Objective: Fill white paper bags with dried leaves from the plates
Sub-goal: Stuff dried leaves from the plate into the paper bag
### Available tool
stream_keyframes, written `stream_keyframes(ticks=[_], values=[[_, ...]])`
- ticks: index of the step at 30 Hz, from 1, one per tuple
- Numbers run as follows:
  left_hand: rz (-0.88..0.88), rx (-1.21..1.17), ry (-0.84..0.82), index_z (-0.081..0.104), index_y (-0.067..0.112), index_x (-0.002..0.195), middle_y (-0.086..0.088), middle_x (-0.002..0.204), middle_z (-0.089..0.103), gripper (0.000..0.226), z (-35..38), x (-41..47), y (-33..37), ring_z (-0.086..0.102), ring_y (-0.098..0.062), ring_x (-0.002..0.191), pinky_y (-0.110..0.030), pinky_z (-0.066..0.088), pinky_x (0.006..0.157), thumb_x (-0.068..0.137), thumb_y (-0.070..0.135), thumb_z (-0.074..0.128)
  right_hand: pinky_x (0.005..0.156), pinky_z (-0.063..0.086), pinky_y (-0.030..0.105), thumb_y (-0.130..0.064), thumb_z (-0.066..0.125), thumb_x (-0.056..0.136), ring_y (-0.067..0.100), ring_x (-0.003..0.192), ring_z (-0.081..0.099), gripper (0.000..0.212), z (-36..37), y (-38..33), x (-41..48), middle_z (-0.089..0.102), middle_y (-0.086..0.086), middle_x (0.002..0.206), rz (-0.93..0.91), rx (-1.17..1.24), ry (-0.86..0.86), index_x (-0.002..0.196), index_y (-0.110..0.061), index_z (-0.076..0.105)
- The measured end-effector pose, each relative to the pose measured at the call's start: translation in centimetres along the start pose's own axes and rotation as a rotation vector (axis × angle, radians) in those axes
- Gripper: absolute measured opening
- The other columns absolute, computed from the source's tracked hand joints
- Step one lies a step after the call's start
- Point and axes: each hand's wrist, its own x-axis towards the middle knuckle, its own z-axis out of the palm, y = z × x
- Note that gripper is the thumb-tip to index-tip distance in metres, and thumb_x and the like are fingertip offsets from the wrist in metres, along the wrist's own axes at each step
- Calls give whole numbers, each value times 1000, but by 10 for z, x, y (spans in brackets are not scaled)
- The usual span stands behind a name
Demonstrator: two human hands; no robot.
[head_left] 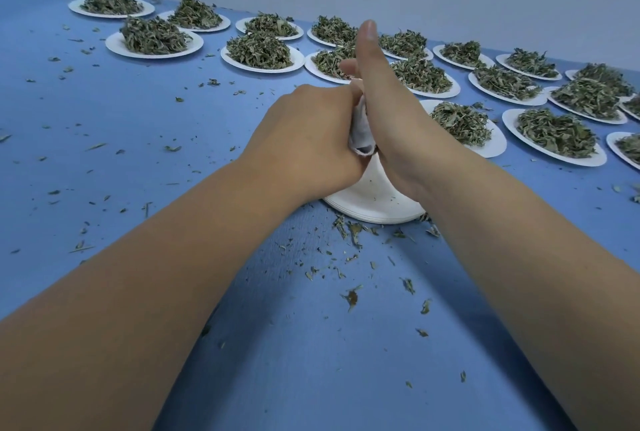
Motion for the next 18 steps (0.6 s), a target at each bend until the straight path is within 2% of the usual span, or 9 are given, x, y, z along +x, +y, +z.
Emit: stream_keyframes(ticks=[3, 5, 6, 7, 8, 10, 13, 16, 18], values=[[12, -1, 18, 36, 38, 71, 8, 66, 57, 16, 1, -1, -1, 56, -17, 63, -29, 41, 52, 75, 41, 52, 108, 42, 37, -59, 24, 105, 28, 130, 53, 64, -1, 4, 3, 55, 18, 144, -20, 72, -9, 147, -16, 46], [-21, -48, 40, 45, 38, 76, 11, 66, 58, 10, 2, -1, -4, 56, -9, 64, -30, 44, 54, 78, 43, 54, 100, 47, 34, -63, 23, 104, 16, 117, 63, 60, -5, 12, 2, 68, 11, 122, -70, 162, -20, 140, -23, 51], [-44, -92, 57, 47, 40, 75, 16, 67, 58, 11, 1, -1, -6, 55, -4, 63, -26, 42, 54, 78, 44, 56, 96, 46, 32, -64, 24, 104, 16, 113, 65, 58, -7, 15, 2, 41, 10, 130, -96, 239, 5, 133, -25, 55], [-55, -126, 78, 46, 44, 73, 25, 68, 57, 15, 0, 0, -8, 53, 3, 63, -19, 36, 52, 78, 43, 60, 98, 43, 33, -62, 26, 104, 13, 113, 65, 55, -9, 18, 2, 61, -19, 100, -124, 328, 64, 125, -25, 60], [-61, -145, 90, 45, 48, 71, 33, 71, 54, 20, -1, 0, -10, 50, 8, 64, -14, 34, 52, 76, 43, 63, 103, 40, 36, -57, 30, 106, 10, 116, 63, 49, -12, 20, 4, 73, 0, 120, -161, 412, 142, 114, -23, 64], [-93, -174, 123, 51, 44, 76, 25, 73, 57, 18, 1, 2, -14, 52, 5, 67, -15, 42, 57, 75, 44, 69, 104, 39, 40, -42, 42, 105, 7, 113, 67, 36, -17, 26, 6, 76, -2, 112, -244, 515, 257, 90, -21, 66], [-155, -208, 206, 58, 29, 84, 13, 72, 57, 26, -1, 3, -22, 54, -2, 70, -15, 44, 63, 75, 48, 73, 94, 47, 31, -22, 51, 87, 7, 108, 68, 23, -25, 40, 3, 76, -4, 107, -436, 302, 337, 85, -23, 74], [-165, -267, 256, 62, 22, 89, 11, 74, 59, 30, -7, 4, -23, 54, -4, 69, -19, 42, 61, 75, 46, 74, 103, 42, 22, -6, 46, 77, 8, 125, 56, 42, -28, 51, -7, 72, -6, 121, -695, -67, 277, 102, -23, 74], [-155, -248, 239, 51, 29, 73, 18, 65, 53, 23, -9, 5, -19, 49, 4, 62, -15, 37, 54, 78, 41, 71, 108, 36, 17, -3, 44, 74, 11, 135, 48, 51, -24, 52, -9, 66, -13, 125, -761, -221, 212, 113, -19, 74]])
